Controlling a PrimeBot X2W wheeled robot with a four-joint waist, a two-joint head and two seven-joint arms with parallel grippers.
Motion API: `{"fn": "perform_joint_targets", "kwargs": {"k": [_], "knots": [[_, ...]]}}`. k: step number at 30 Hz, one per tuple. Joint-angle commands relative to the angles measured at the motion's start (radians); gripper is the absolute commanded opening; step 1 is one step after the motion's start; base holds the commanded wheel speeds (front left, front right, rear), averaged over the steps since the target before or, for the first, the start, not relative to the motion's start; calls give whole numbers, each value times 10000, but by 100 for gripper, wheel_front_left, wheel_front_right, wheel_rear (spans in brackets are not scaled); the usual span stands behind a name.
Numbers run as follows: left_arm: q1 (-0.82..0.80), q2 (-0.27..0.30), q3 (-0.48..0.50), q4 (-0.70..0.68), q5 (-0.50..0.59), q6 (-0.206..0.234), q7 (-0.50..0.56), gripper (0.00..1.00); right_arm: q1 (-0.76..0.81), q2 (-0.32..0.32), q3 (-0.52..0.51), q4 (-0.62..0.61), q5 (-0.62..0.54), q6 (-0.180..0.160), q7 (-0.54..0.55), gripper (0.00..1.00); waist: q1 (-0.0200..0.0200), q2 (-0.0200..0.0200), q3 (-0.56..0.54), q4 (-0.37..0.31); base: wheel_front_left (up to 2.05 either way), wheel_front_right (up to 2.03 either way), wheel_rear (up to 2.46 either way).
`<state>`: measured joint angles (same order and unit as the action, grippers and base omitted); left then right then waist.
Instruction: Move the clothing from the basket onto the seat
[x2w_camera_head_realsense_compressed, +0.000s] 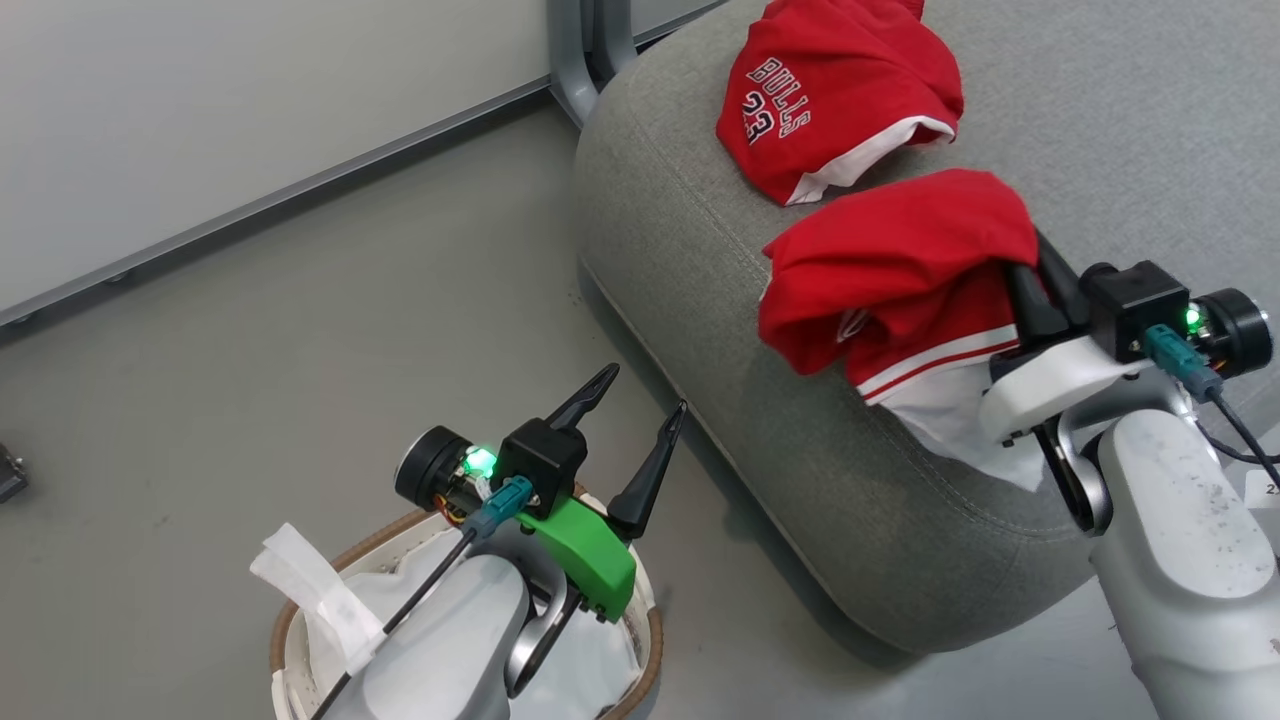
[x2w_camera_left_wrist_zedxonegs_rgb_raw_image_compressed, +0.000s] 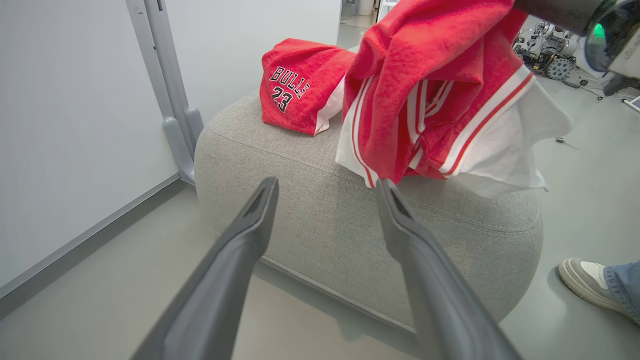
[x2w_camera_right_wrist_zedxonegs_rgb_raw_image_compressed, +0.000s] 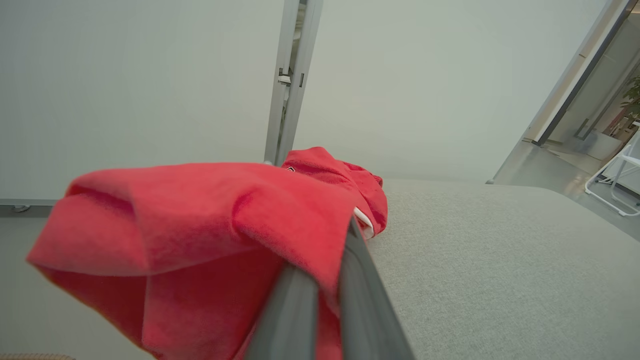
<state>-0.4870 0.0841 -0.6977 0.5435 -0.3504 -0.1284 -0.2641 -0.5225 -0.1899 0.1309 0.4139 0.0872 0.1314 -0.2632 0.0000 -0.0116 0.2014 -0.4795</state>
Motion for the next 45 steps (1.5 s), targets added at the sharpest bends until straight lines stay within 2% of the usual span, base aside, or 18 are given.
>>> {"fn": "perform_joint_targets", "kwargs": {"k": [1, 7, 19, 26, 33, 35, 41, 44, 45], "knots": [[-151, 18, 24, -30, 83, -28, -3, 100, -222, -8, -238, 44, -170, -14, -23, 0, 0, 116, 63, 249, 0, 0, 0], [-259, -3, -10, -109, 202, -29, -3, 100, -1124, -607, -793, 278, -766, -14, -23, 0, 0, 116, 326, 891, 0, 0, 0], [-951, 72, -310, -306, 346, -32, -3, 100, -4517, -3775, -1966, 1509, -1420, -16, -23, 0, 0, 116, 1776, 2743, 0, 0, 0], [-1666, 61, -541, -546, 567, -33, -3, 100, -5453, -4885, -2923, 2264, -1867, -16, -23, 0, 0, 116, 2889, 3841, 0, 0, 0], [-2146, 37, -609, -760, 696, -33, -3, 100, -5037, -4272, -4586, 2844, -2502, -16, -23, 0, 0, 116, 3801, 4373, 0, 0, 0], [-2222, 99, -599, -770, 760, -32, -3, 100, -4803, -3889, -5064, 3036, -2829, -16, -23, 0, 0, 116, 4030, 4408, 0, 0, 0], [-2287, 205, -528, -803, 659, -28, -3, 100, -4452, -2952, -5857, 3479, -3505, -16, -23, 0, 0, 116, 4371, 4267, 0, 0, 0], [-2238, 244, -527, -758, 584, -28, -3, 100, -4298, -2662, -5931, 3413, -3694, -16, -23, 0, 0, 116, 4388, 4122, 0, 0, 0], [-2226, 266, -515, -744, 561, -28, -3, 100, -4245, -2586, -5940, 3377, -3720, -16, -23, 7, 0, 116, 4376, 4069, 0, 0, 0]]}}
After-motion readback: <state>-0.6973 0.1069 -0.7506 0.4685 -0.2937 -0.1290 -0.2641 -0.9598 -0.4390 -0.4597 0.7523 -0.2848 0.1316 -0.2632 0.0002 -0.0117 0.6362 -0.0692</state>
